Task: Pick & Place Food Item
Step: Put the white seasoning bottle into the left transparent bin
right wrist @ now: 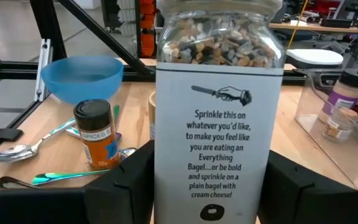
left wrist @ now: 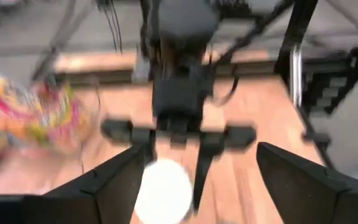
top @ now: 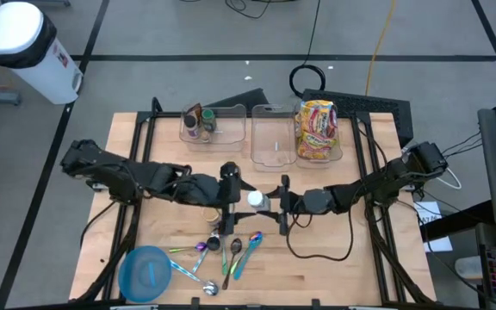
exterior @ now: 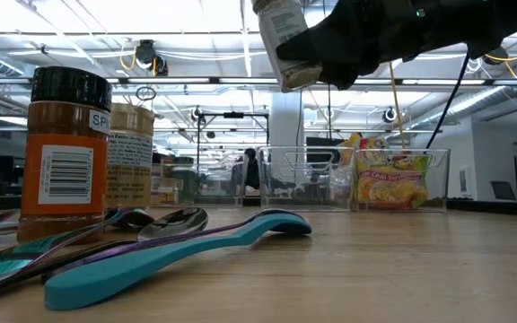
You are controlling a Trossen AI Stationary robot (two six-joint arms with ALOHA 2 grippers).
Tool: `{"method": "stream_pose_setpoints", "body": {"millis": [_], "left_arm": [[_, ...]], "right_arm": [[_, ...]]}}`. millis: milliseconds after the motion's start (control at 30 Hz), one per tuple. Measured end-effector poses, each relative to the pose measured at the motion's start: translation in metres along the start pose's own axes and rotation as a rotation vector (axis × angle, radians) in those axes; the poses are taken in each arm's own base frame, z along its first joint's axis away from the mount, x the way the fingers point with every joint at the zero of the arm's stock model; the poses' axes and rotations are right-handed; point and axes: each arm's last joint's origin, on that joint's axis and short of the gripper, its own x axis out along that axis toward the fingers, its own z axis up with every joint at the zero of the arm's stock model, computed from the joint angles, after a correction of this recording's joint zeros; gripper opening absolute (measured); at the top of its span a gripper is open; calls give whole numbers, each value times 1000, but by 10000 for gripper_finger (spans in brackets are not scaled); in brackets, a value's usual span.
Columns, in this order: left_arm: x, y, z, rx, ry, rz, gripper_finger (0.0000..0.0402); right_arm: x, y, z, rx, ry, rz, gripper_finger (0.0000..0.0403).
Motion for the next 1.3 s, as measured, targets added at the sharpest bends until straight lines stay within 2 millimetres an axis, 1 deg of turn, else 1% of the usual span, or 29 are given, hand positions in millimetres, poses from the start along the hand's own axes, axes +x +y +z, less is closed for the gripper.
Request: {"method": "stream_pose_setpoints", "body": {"millis": [67, 100, 200, 267, 333, 367, 533, 733, 967, 1167, 1300], "left_arm": [[6, 5, -6, -8, 58, -18, 298], [9, 7, -6, -25, 61, -37, 294], [16, 10, -13, -35, 125, -78, 290], [21, 9, -14, -49, 125, -95, 290], [30, 9, -21, -43, 176, -88, 293], [33, 10, -22, -47, 174, -85, 295], [42, 14, -27, -43, 206, -72, 307], [43, 20, -26, -37, 206, -60, 316], [42, 20, -26, -31, 202, -52, 310], [42, 20, -26, -30, 202, -54, 316], [42, 20, -26, -23, 203, -57, 313]], "right_arm": [[0, 0, 0, -1, 4, 1, 189], [0, 0, -1, -2, 7, 0, 189], [0, 0, -1, -2, 7, 0, 189], [0, 0, -1, -3, 10, 0, 189], [0, 0, -1, -4, 14, -1, 189], [0, 0, -3, -6, 21, -4, 189], [0, -1, -5, -10, 42, -7, 189], [0, -1, -6, 14, 46, -13, 189], [0, 0, -5, 15, 42, -7, 189], [0, 0, -5, 29, 46, -2, 189], [0, 0, -5, 26, 45, -1, 189]]}}
